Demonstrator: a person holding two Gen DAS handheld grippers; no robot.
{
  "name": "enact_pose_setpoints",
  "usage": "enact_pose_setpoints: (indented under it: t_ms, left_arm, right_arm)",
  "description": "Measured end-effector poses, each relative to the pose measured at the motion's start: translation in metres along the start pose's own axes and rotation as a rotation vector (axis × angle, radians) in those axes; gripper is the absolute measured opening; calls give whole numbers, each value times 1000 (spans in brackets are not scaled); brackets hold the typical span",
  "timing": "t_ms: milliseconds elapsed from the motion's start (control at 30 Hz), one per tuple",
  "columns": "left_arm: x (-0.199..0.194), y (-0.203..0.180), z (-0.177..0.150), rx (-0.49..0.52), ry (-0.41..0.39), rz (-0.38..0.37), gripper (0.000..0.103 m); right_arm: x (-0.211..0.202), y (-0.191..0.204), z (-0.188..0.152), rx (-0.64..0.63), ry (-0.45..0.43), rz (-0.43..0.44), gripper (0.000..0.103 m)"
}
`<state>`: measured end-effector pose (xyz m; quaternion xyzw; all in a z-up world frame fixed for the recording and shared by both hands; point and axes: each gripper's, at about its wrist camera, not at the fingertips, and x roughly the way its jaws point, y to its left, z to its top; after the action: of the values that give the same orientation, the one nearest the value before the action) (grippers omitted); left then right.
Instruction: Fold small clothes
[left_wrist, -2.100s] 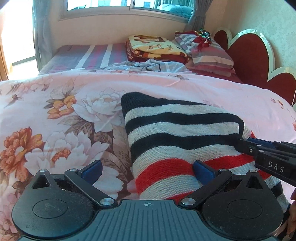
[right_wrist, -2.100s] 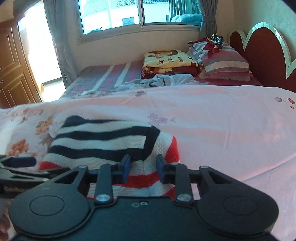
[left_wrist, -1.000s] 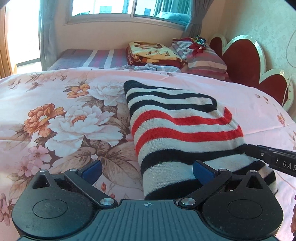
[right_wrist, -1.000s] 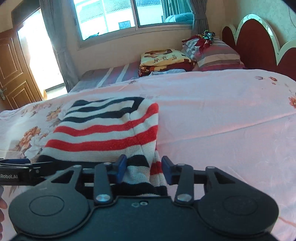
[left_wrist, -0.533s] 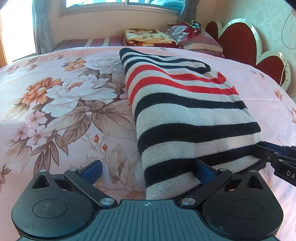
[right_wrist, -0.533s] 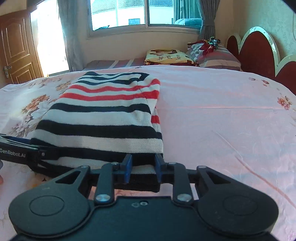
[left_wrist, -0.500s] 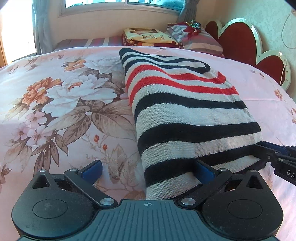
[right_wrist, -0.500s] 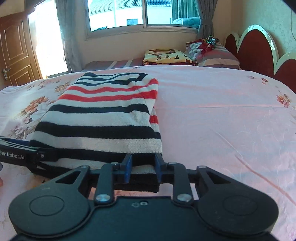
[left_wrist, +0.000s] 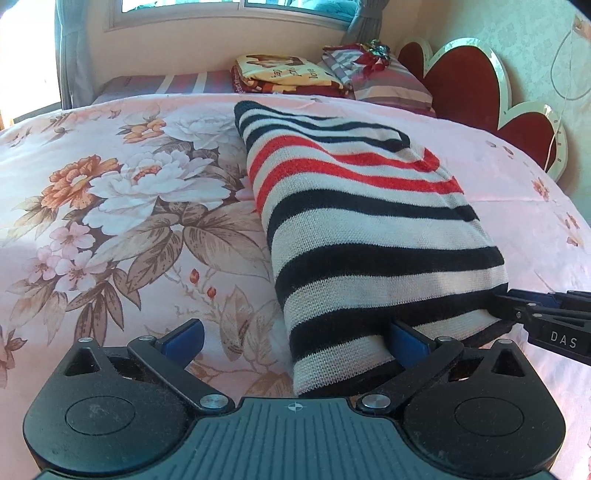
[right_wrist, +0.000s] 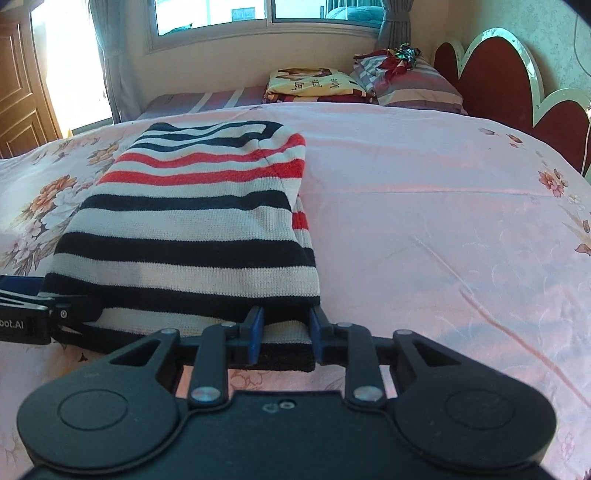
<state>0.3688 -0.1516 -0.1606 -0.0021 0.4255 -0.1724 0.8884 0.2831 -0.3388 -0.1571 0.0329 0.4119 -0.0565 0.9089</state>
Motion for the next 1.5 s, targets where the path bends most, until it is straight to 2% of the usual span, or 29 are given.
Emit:
enact_pose_setpoints:
  t_ms: [67, 100, 167, 300, 433, 600, 700, 767, 900, 1033, 1167, 1300, 1500]
  left_arm:
    - [-15, 3, 7, -15, -50, -11, 103]
    - [-20, 4, 12, -14, -67, -8, 103]
    - [-25, 7, 28, 1, -94, 18, 103]
    - [-10, 18, 57, -57, -90, 77, 103]
    - [13, 8, 74, -61, -88, 104, 103]
    - [50, -11, 82, -30, -42, 134, 103]
    - [63, -14, 76, -33, -37, 134, 103]
    - [65, -15, 75, -31, -45, 128, 103]
    - [67, -16, 75, -27, -49, 120, 103]
    - [69, -18, 77, -11, -55, 125, 103]
    - [69, -17, 79, -21, -47, 121, 103]
    - [67, -17, 84, -14, -53, 127, 103]
    - [70, -15, 102, -18, -81, 144, 103]
  right_arm:
    - [0, -5, 6, 12, 37, 19, 29]
    - [0, -8, 8, 29, 58, 30, 34]
    - [-3, -19, 13, 80, 78, 75, 32]
    - [-22, -28, 29, 86, -43, 86, 34]
    - [-26, -20, 63, 29, -158, 118, 33]
    - [14, -5, 93, -31, -161, 149, 31]
    - [40, -7, 90, -48, -120, 156, 31]
    - [56, -9, 80, -92, -81, 112, 33]
    - [61, -28, 69, -22, -98, 184, 34]
    - [61, -26, 69, -46, -108, 186, 37]
    - [62, -33, 69, -9, -102, 212, 39]
    - [61, -35, 74, -10, -102, 196, 53]
    - [47, -38, 93, 11, -184, 218, 50]
